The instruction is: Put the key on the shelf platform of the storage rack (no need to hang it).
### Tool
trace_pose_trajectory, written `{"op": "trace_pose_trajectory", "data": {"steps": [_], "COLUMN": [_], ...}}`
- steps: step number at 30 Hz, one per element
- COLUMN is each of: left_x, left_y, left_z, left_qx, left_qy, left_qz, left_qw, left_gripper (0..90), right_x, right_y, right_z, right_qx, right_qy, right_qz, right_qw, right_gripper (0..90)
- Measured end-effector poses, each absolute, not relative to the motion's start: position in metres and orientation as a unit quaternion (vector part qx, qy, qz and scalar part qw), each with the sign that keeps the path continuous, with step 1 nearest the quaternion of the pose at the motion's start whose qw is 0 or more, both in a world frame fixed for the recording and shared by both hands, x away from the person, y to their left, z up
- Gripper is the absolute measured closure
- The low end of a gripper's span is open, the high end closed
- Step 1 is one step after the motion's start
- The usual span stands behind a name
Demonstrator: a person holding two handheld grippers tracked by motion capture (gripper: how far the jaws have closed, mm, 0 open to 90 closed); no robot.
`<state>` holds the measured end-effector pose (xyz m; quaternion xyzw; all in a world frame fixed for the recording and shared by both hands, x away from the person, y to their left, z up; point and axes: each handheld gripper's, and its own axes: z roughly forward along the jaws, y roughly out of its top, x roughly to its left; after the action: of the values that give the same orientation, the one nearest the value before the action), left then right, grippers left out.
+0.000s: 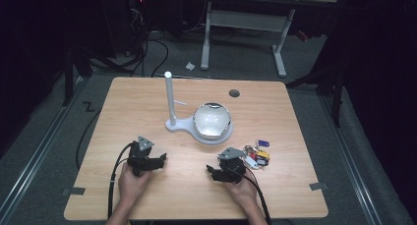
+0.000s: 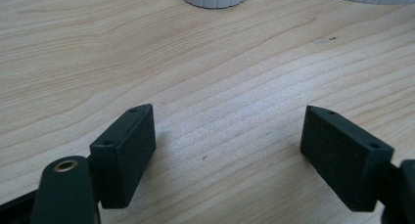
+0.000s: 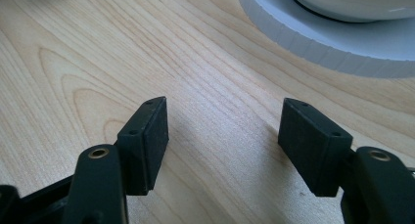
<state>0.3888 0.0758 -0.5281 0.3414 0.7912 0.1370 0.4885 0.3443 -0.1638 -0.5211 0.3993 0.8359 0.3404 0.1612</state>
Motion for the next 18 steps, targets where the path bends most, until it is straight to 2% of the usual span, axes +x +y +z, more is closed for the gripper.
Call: {"op": "trace_pose_trajectory", "data": {"steps": [18], "left_x": [0.3889], "left_y": [0.0757], "left_z": [-0.5280], "left_qx": [0.341], "left_qy": [0.791], "left_qz": [0.137], "left_qw": [0.488], "left_gripper": [21.1], "right_x": [0.3443], "right_y": [-0.1647], "right_z": [-0.5211], "right_qx": [0.406], "right_qy": [0.833], "right_qz": [0.339], "right_qw": [0.165], "right_gripper": [36.0]}}
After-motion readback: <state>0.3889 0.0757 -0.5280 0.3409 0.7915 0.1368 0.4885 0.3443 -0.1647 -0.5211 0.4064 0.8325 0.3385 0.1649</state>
